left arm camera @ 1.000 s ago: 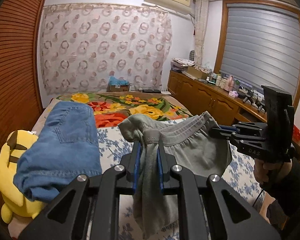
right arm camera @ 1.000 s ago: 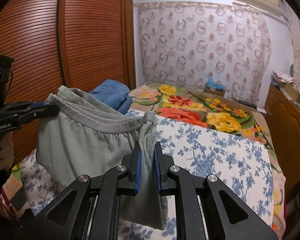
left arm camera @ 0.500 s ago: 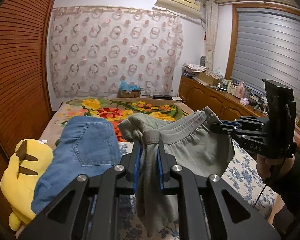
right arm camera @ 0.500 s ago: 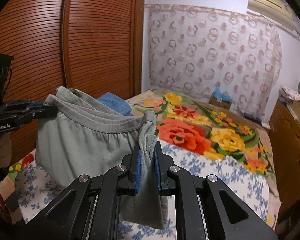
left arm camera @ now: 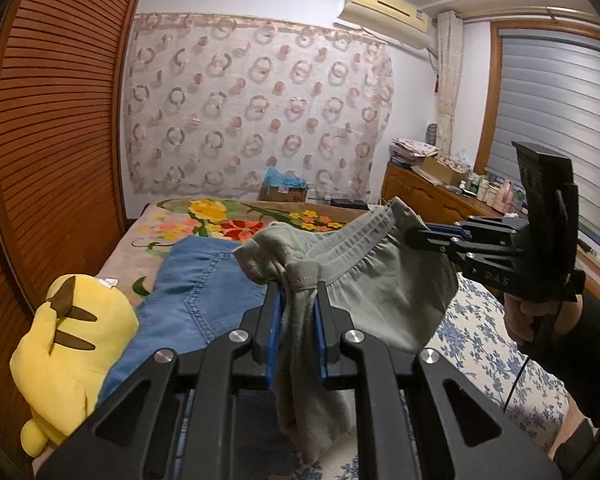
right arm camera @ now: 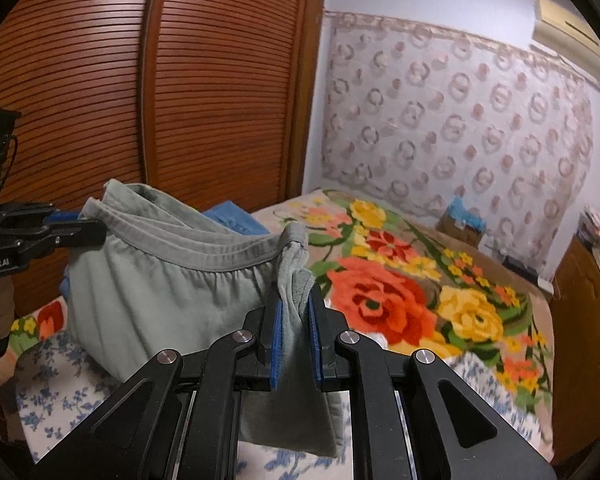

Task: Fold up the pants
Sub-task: 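Lift the pants by the waistband with both tools, then carry the held pants over the folded blue jeans with both tools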

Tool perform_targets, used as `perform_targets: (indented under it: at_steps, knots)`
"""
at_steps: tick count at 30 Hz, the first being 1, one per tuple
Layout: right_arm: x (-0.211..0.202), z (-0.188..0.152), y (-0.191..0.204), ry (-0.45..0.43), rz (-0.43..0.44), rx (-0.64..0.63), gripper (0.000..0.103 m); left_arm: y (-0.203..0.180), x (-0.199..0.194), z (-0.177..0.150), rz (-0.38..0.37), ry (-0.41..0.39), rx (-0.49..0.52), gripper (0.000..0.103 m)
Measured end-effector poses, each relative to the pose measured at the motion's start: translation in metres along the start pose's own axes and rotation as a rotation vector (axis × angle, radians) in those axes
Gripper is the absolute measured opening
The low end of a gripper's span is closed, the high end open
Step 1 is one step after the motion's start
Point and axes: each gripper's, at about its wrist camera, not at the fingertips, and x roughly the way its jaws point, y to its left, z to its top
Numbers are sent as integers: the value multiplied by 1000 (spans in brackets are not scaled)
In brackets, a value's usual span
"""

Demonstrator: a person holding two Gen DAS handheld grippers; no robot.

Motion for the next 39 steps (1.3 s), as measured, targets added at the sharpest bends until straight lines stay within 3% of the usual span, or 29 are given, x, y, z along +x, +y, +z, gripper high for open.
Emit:
perform_targets:
  at_steps: [12, 24, 32, 39]
  knots:
    - [58, 43, 18, -17, 31, -114, 9, 35, -2, -6, 94, -48, -64, 12]
    - [120, 55, 50, 12, 78, -200, 9, 54, 1, -33, 180, -27, -115, 12]
    - [140, 71, 74, -17, 139, -223, 9, 62, -9, -47, 210, -52, -201, 12]
    - [158, 69, 90, -2, 173, -227, 9, 65, -3, -59, 243, -23, -221, 12]
